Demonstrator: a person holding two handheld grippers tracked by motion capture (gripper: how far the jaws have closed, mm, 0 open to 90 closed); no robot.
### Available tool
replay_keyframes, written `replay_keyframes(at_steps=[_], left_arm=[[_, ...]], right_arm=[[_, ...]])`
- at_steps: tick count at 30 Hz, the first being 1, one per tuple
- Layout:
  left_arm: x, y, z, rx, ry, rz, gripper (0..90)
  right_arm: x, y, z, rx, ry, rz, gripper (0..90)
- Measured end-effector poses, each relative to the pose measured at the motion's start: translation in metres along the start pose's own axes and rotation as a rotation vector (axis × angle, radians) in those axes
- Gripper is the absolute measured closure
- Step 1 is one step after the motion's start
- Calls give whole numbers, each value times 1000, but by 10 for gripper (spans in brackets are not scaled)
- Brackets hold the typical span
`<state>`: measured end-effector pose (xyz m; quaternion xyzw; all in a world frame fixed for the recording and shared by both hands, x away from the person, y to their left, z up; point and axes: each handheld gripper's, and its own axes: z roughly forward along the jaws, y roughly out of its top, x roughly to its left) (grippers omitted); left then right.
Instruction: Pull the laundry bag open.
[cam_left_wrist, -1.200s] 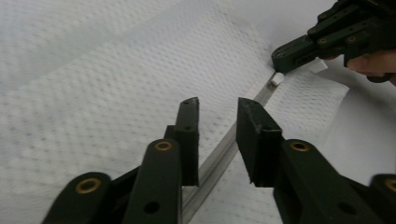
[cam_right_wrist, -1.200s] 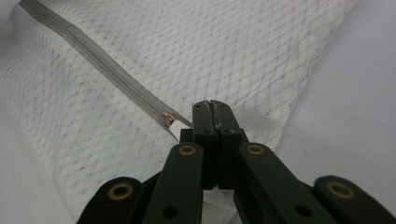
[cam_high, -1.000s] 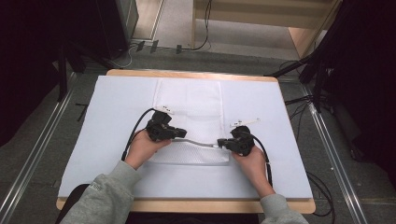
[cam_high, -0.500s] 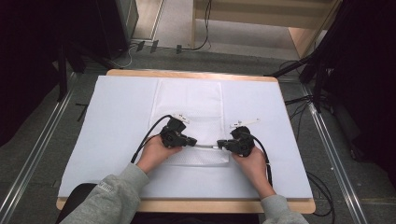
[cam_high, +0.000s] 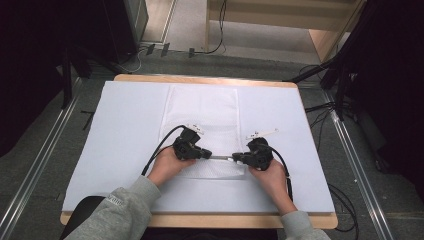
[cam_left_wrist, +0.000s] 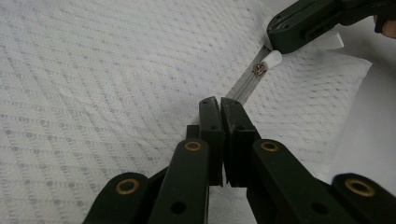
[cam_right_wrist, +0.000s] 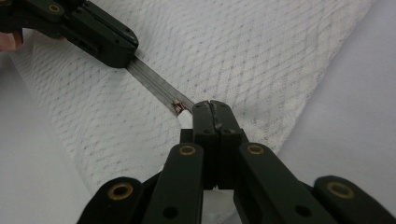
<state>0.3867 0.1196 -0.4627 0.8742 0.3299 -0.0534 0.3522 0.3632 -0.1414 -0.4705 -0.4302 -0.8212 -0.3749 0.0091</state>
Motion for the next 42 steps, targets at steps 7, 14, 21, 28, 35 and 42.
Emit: replay_keyframes(at_steps=[7,14,21,28,35,42], left_arm=[[1,0,0,-5,-1,1,871],[1,0,0,-6,-3,3,864],[2,0,-1,-3,-7,-17,816],[-2,5,-8,-41,-20,-22,780],[-10,11,-3,-55,-54,-16,736],[-13,15,7,-37,-63,-19,730]], right_arm=[[2,-1,-1,1,36,3,900],[14,1,6,14,44,-31,900],[19,3,8,-2,40,-73,900],[6,2,-4,-31,-6,-49,900],[-4,-1,-7,-30,-37,-25,900],[-2,-3,-4,-21,-49,-40,900]])
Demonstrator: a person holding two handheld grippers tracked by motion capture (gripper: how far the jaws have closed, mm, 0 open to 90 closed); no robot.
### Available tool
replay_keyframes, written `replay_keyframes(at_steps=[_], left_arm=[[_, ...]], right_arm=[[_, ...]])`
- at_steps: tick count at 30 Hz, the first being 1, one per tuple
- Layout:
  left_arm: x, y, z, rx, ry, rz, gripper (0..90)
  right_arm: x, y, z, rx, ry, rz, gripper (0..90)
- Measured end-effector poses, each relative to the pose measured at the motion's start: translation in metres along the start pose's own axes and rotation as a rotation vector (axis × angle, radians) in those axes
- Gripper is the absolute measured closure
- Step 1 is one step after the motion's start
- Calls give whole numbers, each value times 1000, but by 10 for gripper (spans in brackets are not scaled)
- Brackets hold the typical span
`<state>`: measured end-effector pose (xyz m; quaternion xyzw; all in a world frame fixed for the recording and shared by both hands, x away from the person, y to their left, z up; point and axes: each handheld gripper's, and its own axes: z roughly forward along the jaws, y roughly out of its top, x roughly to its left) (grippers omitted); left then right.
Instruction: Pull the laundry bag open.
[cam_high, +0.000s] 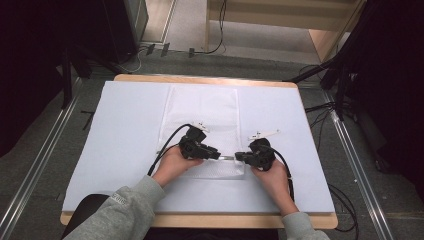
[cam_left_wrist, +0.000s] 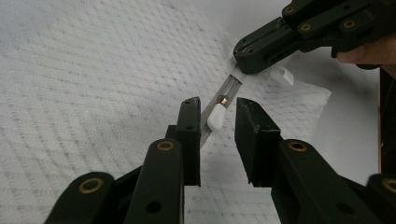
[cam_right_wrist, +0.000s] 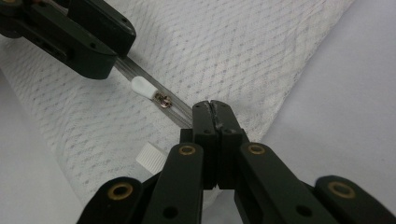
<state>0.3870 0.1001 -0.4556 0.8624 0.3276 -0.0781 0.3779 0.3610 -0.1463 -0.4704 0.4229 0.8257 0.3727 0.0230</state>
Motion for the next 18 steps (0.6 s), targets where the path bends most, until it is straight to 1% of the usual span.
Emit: replay_keyframes(at_steps=[6,8,11,12,14,16,18], left_arm=[[1,0,11,31,0,-4,746],[1,0,13,26,-9,-7,756],[0,0,14,30,-15,2,778],[-1,0,15,31,-19,-3,783],[-2,0,17,39,-18,7,789],[-4,0,19,32,-18,6,792],[-4,1,21,27,-20,15,795]], right_arm=[[1,-2,0,-14,-11,-20,900],[2,-3,0,-17,-14,-21,900],[3,-3,0,-21,-18,-25,900],[3,-4,0,-22,-17,-26,900],[3,-4,0,-24,-18,-29,900],[2,-4,0,-24,-18,-30,900],[2,-4,0,-25,-18,-30,900]])
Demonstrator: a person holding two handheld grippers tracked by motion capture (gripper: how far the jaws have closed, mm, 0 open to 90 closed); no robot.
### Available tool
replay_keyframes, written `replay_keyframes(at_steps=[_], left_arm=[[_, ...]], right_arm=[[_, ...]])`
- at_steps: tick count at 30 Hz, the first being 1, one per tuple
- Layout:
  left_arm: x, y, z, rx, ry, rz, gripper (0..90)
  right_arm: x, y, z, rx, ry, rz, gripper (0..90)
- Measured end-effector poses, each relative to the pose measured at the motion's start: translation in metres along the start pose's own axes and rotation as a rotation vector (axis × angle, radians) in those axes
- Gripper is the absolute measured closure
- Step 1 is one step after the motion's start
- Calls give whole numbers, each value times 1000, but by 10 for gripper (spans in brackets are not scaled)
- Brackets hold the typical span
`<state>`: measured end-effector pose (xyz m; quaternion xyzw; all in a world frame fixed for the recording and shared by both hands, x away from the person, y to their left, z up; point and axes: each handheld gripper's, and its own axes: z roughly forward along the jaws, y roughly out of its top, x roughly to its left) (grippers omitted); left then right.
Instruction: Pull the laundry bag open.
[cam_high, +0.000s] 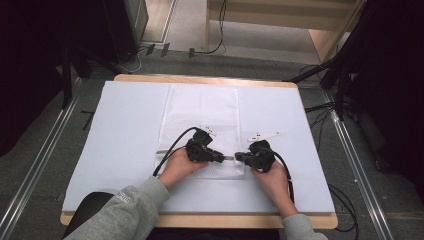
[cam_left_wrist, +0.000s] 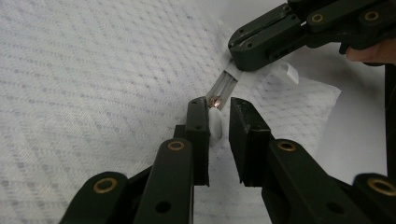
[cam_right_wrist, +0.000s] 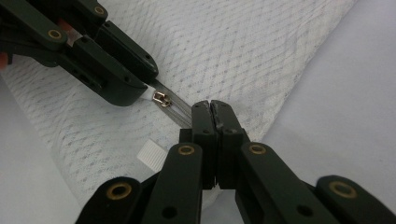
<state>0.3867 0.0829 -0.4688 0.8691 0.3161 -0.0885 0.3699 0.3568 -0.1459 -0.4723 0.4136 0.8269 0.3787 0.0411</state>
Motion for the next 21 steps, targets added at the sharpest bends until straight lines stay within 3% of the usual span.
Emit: replay_keyframes(at_steps=[8,21], left_arm=[[0,2,6,-18,2,-1,867],[3,5,3,4,-12,-6,885]], right_arm=[[0,0,0,1,-2,0,900],[3,-2,0,-10,-18,-38,900]])
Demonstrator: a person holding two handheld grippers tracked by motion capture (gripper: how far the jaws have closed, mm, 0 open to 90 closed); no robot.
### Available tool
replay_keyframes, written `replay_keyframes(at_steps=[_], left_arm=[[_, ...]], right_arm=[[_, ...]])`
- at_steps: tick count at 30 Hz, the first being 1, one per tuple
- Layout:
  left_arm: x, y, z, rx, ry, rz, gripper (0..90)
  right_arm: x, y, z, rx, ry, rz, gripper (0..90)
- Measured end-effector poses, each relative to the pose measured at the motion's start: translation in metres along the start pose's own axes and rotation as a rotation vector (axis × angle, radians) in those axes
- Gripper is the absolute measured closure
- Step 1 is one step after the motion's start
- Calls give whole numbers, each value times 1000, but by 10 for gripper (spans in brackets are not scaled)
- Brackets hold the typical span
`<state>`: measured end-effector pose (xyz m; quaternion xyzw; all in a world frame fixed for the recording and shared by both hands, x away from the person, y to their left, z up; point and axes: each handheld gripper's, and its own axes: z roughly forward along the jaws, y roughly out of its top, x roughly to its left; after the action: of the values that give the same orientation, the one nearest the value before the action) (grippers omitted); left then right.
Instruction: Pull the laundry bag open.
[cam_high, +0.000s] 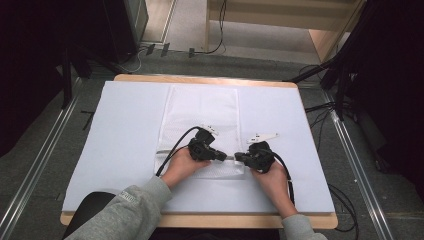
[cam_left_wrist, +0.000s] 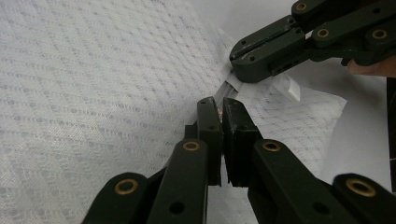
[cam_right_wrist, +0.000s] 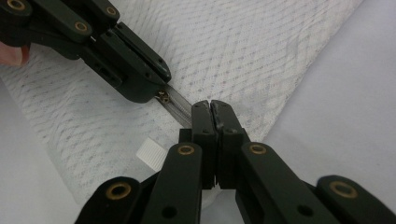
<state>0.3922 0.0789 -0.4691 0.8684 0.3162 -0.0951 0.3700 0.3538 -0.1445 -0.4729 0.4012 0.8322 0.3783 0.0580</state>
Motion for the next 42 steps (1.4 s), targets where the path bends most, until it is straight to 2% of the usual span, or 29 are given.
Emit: replay_keyframes(at_steps=[5,11,15,21,30,42], left_arm=[[1,2,-2,1,-18,-20,886],[4,3,-4,24,-31,-35,887],[10,3,-10,26,-41,-61,888],[11,2,-17,40,-41,-55,887],[16,-3,-26,51,-62,-83,887],[20,-11,-40,56,-51,-91,887]], right_arm=[[0,-1,0,-6,-5,-10,900],[1,-4,0,-20,1,-21,900],[0,-5,0,-24,2,-36,900],[-1,-5,-1,-24,8,-31,900],[-2,-6,-1,-28,11,-36,900],[-4,-6,-1,-29,25,-29,900]])
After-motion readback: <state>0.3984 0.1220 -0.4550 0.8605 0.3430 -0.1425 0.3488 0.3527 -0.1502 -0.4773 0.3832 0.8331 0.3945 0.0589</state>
